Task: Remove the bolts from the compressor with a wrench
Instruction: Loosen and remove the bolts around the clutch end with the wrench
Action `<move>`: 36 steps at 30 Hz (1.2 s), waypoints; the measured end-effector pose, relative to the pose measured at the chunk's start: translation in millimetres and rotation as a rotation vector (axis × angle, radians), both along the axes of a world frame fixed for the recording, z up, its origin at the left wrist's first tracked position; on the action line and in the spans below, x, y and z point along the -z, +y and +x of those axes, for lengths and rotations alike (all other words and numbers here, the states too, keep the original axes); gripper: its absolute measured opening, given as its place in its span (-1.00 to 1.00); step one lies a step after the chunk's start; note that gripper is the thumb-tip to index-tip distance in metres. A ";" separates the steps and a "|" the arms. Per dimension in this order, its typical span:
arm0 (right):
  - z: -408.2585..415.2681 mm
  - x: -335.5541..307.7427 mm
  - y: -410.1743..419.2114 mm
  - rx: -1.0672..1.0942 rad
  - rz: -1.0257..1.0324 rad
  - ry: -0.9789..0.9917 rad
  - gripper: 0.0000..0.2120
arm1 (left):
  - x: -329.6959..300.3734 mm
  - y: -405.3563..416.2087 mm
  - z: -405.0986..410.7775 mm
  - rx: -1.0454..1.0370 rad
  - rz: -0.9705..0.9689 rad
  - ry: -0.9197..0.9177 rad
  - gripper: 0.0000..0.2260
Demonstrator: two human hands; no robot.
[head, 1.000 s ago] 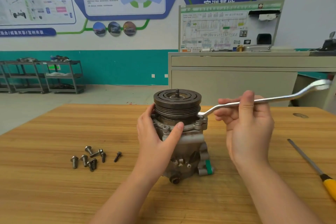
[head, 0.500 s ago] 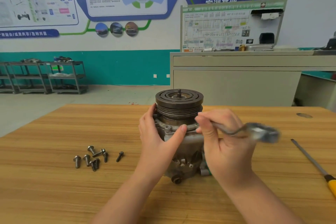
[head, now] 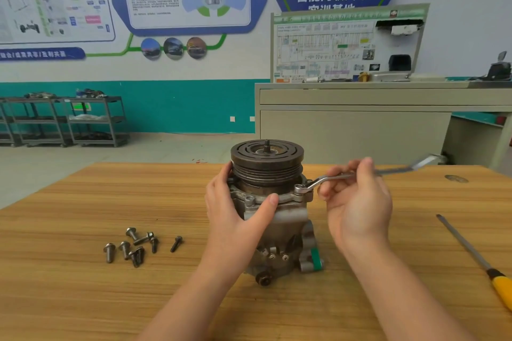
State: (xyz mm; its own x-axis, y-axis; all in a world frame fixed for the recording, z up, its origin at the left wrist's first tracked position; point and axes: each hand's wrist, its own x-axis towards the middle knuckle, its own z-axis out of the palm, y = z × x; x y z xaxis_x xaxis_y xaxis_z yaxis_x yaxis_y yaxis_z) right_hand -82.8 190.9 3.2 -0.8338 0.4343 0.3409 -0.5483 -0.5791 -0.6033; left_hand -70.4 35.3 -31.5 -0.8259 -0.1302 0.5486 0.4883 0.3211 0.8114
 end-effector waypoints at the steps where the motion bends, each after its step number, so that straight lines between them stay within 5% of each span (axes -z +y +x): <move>1: -3.9 -2.5 5.1 -0.114 -0.034 -0.056 -0.71 | -0.5 -0.1 0.3 -0.004 0.001 0.000 -0.26; 5: -2.5 -6.3 10.0 -0.137 -0.058 0.008 -0.74 | -1.7 -0.1 0.7 0.002 0.001 -0.007 -0.27; 11: 16.4 -9.9 3.9 0.280 0.353 0.255 -0.80 | -2.1 -0.6 1.5 0.010 0.006 -0.021 -0.23; 19: 27.4 -2.0 -4.3 0.474 0.665 0.468 -0.85 | -1.1 0.1 0.4 -0.014 -0.019 -0.013 -0.19; 27: 29.4 8.8 -20.7 0.781 1.032 0.623 -0.48 | -2.2 0.7 -0.3 -0.015 -0.019 -0.018 -0.24; 33: 26.8 12.7 -27.0 0.877 1.041 0.622 -0.49 | -2.3 0.0 0.1 -0.018 -0.054 0.011 -0.26; 36: 24.9 15.7 -27.4 0.715 0.767 0.560 -0.69 | -2.3 0.7 0.8 -0.019 -0.031 -0.002 -0.25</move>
State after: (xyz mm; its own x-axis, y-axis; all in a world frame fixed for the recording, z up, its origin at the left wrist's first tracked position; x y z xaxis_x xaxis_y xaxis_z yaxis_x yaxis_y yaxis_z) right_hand -57.9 163.5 -12.5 -0.1373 0.2640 0.9547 -0.8979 0.3737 -0.2325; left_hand -69.6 36.0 -29.2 -0.8247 -0.1284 0.5508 0.4802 0.3556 0.8018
